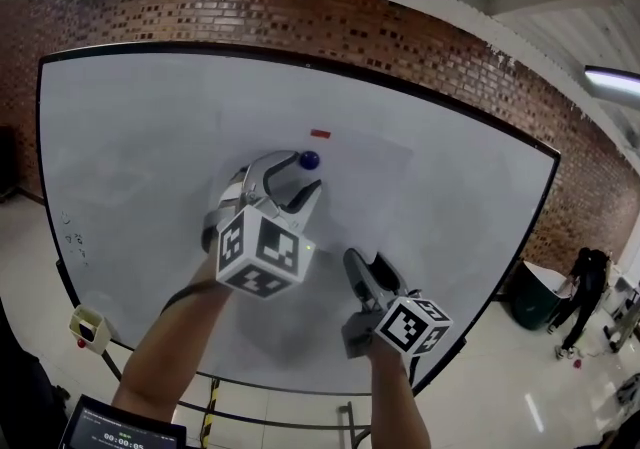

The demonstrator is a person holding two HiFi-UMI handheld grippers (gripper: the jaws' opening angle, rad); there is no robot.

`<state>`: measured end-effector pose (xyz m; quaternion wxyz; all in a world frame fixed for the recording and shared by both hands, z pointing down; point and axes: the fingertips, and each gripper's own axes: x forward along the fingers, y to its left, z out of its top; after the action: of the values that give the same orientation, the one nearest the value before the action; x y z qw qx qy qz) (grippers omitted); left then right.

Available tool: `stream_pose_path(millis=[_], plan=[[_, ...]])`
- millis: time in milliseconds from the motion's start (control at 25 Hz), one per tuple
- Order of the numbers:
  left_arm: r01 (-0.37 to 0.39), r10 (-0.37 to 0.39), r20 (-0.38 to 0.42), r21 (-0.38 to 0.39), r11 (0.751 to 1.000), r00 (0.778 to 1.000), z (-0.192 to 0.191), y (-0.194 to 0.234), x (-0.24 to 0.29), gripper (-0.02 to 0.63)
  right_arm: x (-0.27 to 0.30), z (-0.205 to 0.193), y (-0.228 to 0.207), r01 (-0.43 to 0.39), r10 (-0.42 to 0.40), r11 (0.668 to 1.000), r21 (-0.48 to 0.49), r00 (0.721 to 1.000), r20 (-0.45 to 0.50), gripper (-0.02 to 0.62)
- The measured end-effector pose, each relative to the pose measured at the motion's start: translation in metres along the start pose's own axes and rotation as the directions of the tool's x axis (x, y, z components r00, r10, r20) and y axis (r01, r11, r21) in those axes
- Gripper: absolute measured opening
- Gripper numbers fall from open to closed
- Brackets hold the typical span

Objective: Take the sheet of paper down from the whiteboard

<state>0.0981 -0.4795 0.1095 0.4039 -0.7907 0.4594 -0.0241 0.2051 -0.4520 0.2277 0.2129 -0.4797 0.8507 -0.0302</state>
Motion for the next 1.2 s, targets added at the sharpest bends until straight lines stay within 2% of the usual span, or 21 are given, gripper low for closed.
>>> stream_pose_path(millis=[360,640,840,920,960,1200], plan=[[-0.049,0.049,-0.017,-0.039,0.998,0.999,-0.002,0.001,0.011,0.193,0.007,0.003,0.004,-0.094,0.093,0.995,-0.026,0.995,-0.034,0.219],[-0.093,0.092,-0.014,-0.061,0.994,0.996,0.002,0.008,0.015,0.140,0.009,0.004,0.004,-0.126,0.126,0.992,-0.003,0.991,-0.040,0.173],[-0.112,0.112,-0.010,-0.086,0.990,0.994,0.001,0.011,0.014,0.124,0.011,-0.001,-0.002,-0.115,0.115,0.993,0.002,0.992,-0.055,0.106],[-0.121,0.121,-0.009,-0.089,0.989,0.993,0.000,0.012,0.013,0.123,0.013,-0.002,-0.002,-0.101,0.100,0.995,-0.016,0.993,-0.063,0.031],[-0.122,0.122,-0.008,-0.092,0.988,0.992,0.000,0.012,0.013,0.123,0.012,-0.002,-0.002,-0.096,0.095,0.995,-0.026,0.994,-0.062,0.015],[-0.114,0.115,0.002,-0.118,0.986,0.993,0.000,0.011,0.013,0.121,0.002,0.005,0.004,-0.070,0.068,0.994,-0.081,0.997,-0.026,0.014]])
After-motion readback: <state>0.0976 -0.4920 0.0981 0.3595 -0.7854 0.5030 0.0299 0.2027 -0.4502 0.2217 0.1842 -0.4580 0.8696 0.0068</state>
